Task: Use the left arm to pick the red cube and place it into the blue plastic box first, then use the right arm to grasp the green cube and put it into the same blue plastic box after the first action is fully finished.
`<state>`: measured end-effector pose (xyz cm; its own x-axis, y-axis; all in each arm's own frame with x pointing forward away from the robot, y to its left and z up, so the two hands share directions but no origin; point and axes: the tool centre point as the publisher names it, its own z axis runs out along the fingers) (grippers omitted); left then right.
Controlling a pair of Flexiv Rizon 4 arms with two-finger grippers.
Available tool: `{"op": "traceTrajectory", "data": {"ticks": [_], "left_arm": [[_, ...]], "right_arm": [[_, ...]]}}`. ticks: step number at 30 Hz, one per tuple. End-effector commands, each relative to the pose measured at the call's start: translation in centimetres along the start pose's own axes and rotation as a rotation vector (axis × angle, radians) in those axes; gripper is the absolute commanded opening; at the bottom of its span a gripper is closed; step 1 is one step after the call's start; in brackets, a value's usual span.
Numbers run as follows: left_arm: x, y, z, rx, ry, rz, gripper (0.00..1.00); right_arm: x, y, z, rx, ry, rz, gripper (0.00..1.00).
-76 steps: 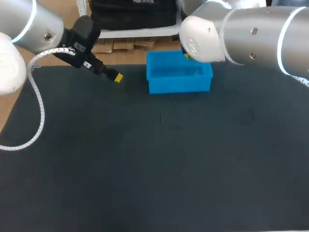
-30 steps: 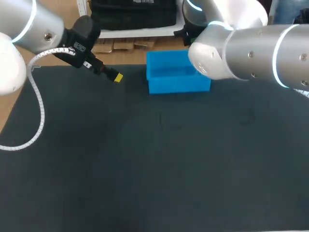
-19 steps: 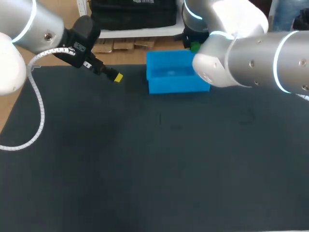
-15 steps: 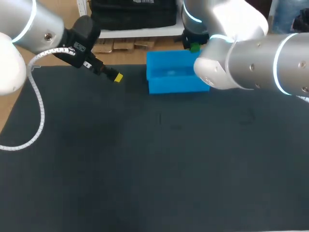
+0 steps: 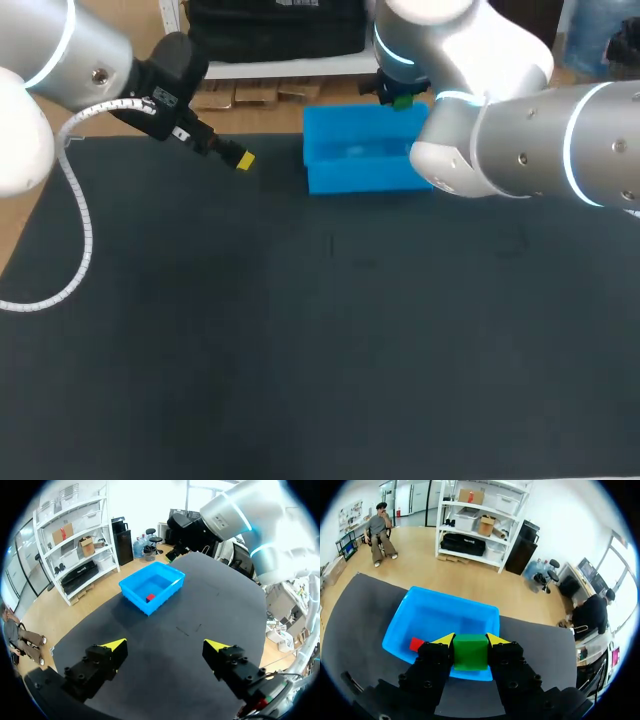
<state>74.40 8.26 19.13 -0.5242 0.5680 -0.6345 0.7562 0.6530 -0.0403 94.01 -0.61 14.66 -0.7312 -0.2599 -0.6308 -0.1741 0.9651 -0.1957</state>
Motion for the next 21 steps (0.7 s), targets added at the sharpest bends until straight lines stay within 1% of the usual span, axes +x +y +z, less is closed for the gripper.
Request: {"op": "traceTrajectory", "data": {"ticks": [1, 10, 17, 18, 20, 21], "left_arm": [[0.1, 0.1, 0.0, 0.003, -0.005, 0.002, 1.0], [0.1, 0.1, 0.0, 0.003, -0.005, 0.002, 1.0], [0.1, 0.1, 0.0, 0.003, -0.005, 0.002, 1.0], [0.1, 0.1, 0.0, 0.003, -0.005, 0.002, 1.0], [0.1, 0.1, 0.0, 0.003, -0.005, 0.002, 1.0], [0.1, 0.1, 0.0, 0.003, -0.005, 0.002, 1.0]], "right_arm": [[0.0, 0.0, 0.5, 0.011, -0.021, 0.002, 0.0], [-0.6, -0.3, 1.5, 0.023, -0.03, 0.004, 0.0], [-1.0, -0.4, 1.6, 0.01, -0.048, 0.013, 0.0], [-1.0, -0.4, 1.7, 0.01, -0.048, 0.014, 0.04], [-1.1, -0.5, 1.7, 0.0, -0.04, 0.019, 1.0], [-1.1, -0.5, 1.7, 0.001, -0.042, 0.027, 1.0]]}}
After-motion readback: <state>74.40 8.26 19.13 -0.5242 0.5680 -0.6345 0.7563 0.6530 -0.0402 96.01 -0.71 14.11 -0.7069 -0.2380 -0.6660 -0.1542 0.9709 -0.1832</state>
